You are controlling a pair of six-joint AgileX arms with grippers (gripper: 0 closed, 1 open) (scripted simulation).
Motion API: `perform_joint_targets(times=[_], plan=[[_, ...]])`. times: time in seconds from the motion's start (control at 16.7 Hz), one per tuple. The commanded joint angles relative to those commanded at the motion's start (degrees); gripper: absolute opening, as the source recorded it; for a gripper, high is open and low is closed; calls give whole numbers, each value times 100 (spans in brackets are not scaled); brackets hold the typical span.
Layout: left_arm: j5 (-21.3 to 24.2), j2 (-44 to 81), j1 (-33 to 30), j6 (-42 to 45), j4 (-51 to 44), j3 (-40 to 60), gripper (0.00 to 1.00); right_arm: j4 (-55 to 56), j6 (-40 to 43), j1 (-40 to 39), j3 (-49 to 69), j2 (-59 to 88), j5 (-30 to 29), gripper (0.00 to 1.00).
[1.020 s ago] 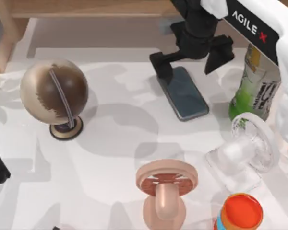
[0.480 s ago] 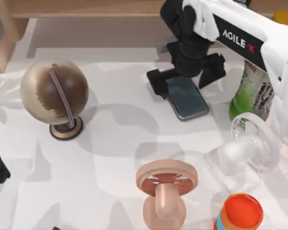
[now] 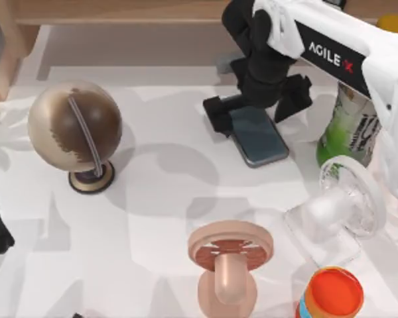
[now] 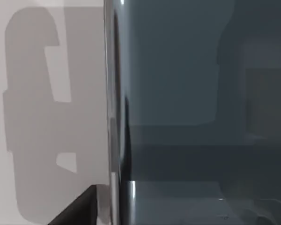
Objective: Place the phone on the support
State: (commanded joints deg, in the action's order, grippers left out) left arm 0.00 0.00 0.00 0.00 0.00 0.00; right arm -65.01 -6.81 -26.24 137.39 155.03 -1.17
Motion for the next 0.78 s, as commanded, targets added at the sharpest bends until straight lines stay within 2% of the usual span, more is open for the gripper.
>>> perform_joint_targets(times=[0.66, 0.78], plan=[[0, 0, 0, 0, 0, 0, 100, 0, 0, 0, 0, 0, 0, 2], [0, 0, 0, 0, 0, 0, 100, 0, 0, 0, 0, 0, 0, 0]])
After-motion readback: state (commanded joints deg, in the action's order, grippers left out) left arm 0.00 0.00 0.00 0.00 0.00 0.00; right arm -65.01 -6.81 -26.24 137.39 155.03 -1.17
